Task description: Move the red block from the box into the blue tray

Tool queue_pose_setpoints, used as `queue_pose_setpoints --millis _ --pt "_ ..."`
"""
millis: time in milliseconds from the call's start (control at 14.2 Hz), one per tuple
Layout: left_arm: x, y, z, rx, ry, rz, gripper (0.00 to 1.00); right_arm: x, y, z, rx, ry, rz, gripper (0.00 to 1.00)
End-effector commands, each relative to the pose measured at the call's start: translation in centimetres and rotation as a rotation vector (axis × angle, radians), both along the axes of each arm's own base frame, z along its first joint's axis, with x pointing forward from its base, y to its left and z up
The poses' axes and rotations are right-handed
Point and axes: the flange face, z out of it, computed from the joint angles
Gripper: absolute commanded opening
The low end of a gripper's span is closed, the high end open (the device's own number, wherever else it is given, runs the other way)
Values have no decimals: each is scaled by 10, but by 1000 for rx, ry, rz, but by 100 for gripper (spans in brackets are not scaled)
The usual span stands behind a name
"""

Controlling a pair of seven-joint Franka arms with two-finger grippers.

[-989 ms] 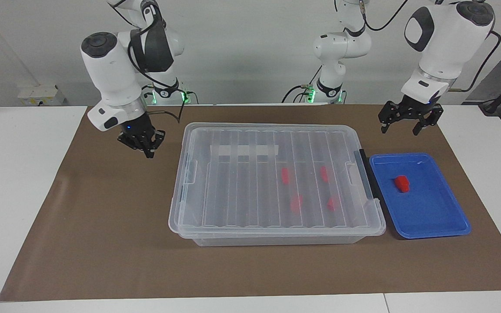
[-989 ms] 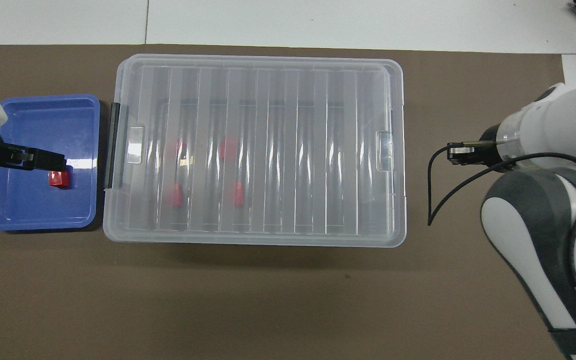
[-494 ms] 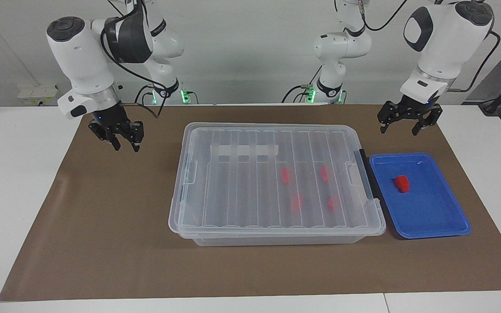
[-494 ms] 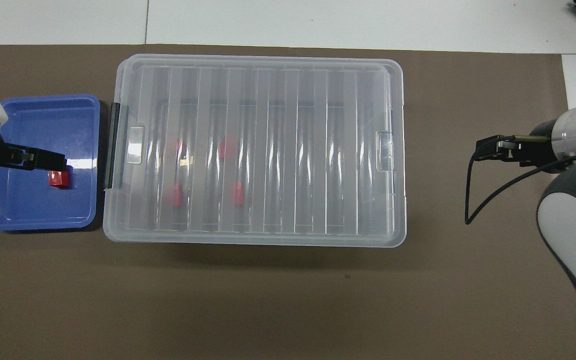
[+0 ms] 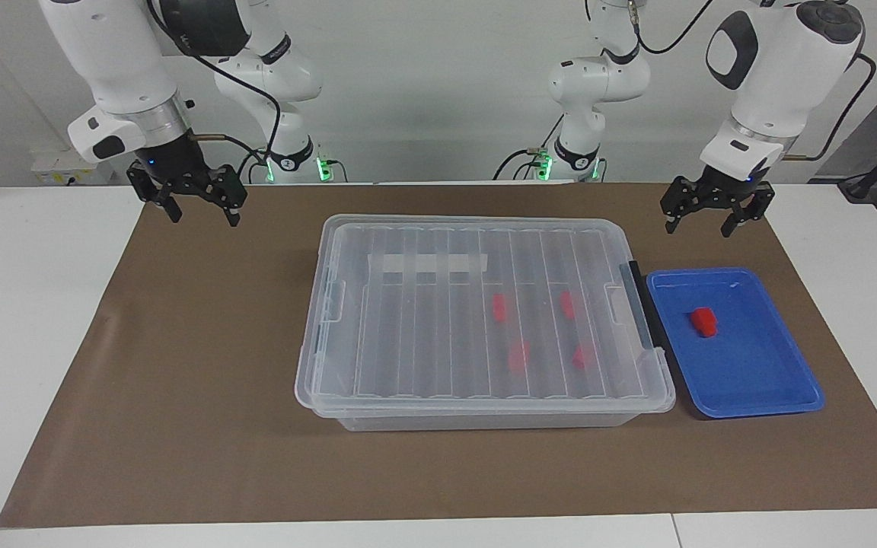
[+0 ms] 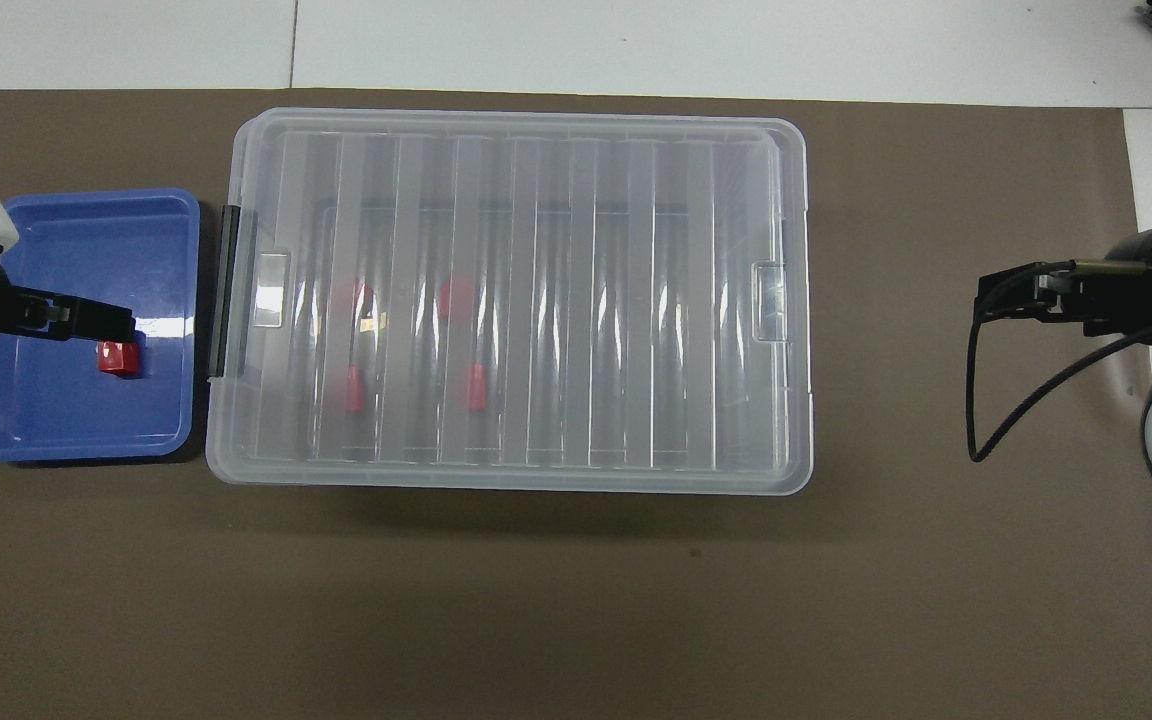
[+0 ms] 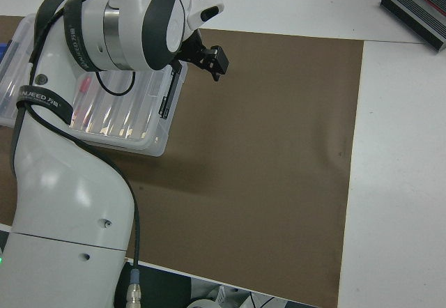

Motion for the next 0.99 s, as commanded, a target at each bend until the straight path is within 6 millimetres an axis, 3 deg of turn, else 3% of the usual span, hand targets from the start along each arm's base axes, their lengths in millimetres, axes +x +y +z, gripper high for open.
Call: queue_pose_setpoints --millis 0,141,283,636,777,918 --pt "-6 -1 33 -17 -45 5 100 8 4 -5 -12 40 1 100" --pt "-6 8 64 -21 -27 18 100 -1 3 -7 -14 63 0 100" --pt "1 10 73 -20 4 18 100 -10 3 -8 -21 68 -5 100" --pt "5 13 82 -19 20 18 100 -7 3 -7 -34 45 6 100" --pt "10 14 97 -13 17 16 100 -6 2 -7 -33 45 4 100" --pt "5 12 86 -12 20 11 100 -5 2 -6 -33 42 4 100"
